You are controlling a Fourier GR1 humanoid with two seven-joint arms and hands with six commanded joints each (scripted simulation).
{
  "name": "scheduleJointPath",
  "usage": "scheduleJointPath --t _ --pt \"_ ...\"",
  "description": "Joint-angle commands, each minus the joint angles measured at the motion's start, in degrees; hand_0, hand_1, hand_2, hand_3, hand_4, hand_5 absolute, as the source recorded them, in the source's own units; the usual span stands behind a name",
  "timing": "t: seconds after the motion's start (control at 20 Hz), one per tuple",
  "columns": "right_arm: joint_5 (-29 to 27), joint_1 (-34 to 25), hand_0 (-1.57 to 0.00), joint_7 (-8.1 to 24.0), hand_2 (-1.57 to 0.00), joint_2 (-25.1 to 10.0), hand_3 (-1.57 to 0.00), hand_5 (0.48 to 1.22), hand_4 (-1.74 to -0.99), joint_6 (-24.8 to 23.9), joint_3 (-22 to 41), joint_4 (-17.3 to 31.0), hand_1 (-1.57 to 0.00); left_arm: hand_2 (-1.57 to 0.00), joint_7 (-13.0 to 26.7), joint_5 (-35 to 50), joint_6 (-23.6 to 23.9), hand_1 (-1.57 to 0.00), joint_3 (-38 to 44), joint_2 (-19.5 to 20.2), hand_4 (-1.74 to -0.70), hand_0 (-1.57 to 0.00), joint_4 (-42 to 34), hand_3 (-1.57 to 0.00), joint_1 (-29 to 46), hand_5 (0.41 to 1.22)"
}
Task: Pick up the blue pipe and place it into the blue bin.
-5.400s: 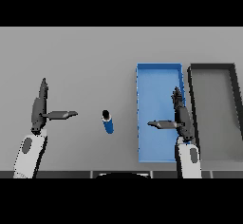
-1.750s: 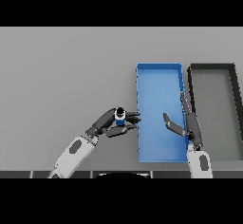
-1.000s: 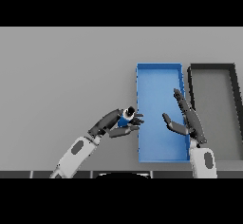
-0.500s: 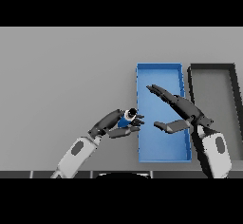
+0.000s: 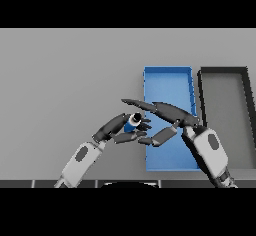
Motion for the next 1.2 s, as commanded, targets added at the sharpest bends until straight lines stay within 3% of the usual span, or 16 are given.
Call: scheduleJointPath --t 0.0,0.25,0.35,0.4,0.5,0.65,0.75,0.8,0.85,1.0,1.15 --pt "0.9 -1.2 0.0 0.4 -0.05 0.7 0.0 0.551 -1.242 0.1 0.8 0.5 0.0 -1.57 0.3 0.5 -0.6 -1.57 0.1 -0.1 -1.46 -1.57 0.0 -1.57 0.3 1.221" --pt "1.7 -6.6 -0.02 2.6 -0.08 2.6 0.0 0.521 -1.186 1.2 2.4 3.9 -0.03 -1.57 2.1 0.0 -1.6 -1.57 0.7 -0.5 -1.47 -1.57 -0.1 -1.57 0.9 1.221" --pt "1.8 -8.8 -0.03 2.7 -0.11 3.6 -0.01 0.507 -1.192 1.7 2.6 5.6 -0.06 -1.57 1.4 -0.9 -1.3 -1.57 0.8 -0.9 -1.47 -1.57 -0.3 -1.57 0.9 1.221" --pt "2.5 -9.4 -0.07 2.8 -0.17 4.2 -0.04 0.497 -1.204 2.5 3.3 6.7 -0.11 -1.57 3.0 -1.4 -1.0 -1.57 0.6 -1.6 -1.47 -1.57 0.0 -1.57 0.8 1.221" --pt "3.0 -10.9 -0.32 2.6 -0.38 5.3 -0.24 0.485 -1.278 3.2 3.7 8.3 -0.36 -1.57 2.6 -1.0 -2.0 -1.57 1.3 -1.2 -1.52 -1.57 -0.1 -1.57 1.0 1.221" --pt "2.7 -10.9 -0.88 2.6 -0.91 6.6 -0.76 0.518 -1.467 3.0 4.7 7.9 -0.88 -1.57 6.2 -2.2 -2.0 -1.57 1.1 -1.1 -1.62 -1.57 -0.1 -1.57 1.2 1.221" --pt "1.3 -11.6 -1.13 2.5 -1.15 7.2 -0.95 0.596 -1.551 2.0 4.6 8.9 -1.13 -1.57 6.8 -1.7 -2.2 -1.57 1.8 -1.7 -1.66 -1.57 -0.4 -1.51 0.8 1.221" --pt "0.4 -11.2 -1.22 3.5 -1.23 7.5 -1.02 0.65 -1.581 1.7 5.0 8.7 -1.22 -1.57 4.6 -0.5 -2.9 -1.57 2.0 -2.4 -1.68 -1.57 0.0 -1.52 1.3 1.221" --pt "-0.1 -10.9 -1.29 3.3 -1.3 7.9 -1.1 0.765 -1.606 1.3 5.2 8.7 -1.29 -1.57 3.6 0.5 -3.6 -1.57 2.7 -2.4 -1.69 -1.57 -0.1 -1.53 1.5 1.221" --pt "1.0 -10.5 -1.43 1.7 -1.43 7.7 -1.3 0.987 -1.665 1.3 6.1 7.9 -1.43 -1.57 3.1 0.8 -4.2 -1.57 2.8 -2.9 -1.71 -1.57 -0.3 -1.46 2.0 1.221" --pt "2.6 -10.1 -1.5 -2.0 -1.5 7.7 -1.43 1.101 -1.702 1.1 6.9 7.8 -1.5 -1.57 3.5 0.1 -4.7 -1.57 3.4 -3.1 -1.73 -1.57 -0.5 -1.44 1.6 1.221"
